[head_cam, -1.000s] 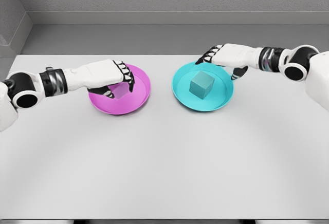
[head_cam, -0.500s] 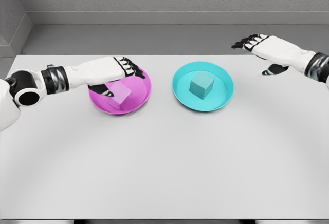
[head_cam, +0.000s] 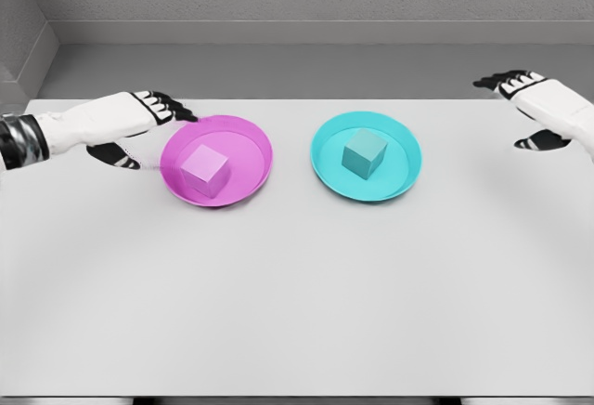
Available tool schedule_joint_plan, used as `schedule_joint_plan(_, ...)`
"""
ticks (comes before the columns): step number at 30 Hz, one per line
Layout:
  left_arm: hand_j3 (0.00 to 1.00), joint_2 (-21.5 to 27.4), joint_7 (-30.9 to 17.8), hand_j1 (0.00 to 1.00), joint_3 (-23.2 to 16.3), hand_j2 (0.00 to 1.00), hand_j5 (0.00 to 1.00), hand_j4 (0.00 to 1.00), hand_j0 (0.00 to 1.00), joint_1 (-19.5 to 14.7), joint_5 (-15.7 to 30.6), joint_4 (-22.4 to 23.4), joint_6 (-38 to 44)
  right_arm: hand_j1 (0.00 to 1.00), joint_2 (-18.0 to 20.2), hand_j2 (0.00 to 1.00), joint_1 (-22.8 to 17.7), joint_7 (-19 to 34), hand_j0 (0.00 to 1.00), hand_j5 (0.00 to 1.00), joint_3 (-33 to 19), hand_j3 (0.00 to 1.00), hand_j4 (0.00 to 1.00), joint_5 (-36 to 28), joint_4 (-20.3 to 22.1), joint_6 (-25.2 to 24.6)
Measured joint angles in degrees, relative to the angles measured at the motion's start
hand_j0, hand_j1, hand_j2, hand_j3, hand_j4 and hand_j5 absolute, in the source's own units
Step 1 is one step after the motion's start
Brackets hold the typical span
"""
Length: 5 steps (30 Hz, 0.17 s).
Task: Place the blocks in the corresponding plates according to their colors
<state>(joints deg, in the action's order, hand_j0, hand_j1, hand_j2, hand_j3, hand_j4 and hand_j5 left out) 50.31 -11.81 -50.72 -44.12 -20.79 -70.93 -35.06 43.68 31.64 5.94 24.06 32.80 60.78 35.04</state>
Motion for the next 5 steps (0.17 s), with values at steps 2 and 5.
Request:
schedule_joint_plan(2,1.00,3.8,0.0,1.00,0.7,1.00,1.00,1.00,1.00,1.2,1.2,0.2,0.0,1.00,0.1,1.00,0.0,0.0,1.00,1.00,-0.2,1.00,1.00,0.0,0.0,0.0)
schedule_joint_plan(5,1.00,7.7,0.0,1.00,1.7,1.00,1.00,1.00,1.00,2.0,2.0,1.0,0.0,1.00,0.1,1.00,0.0,0.0,1.00,1.00,-0.4,1.00,1.00,0.0,-0.1,0.0)
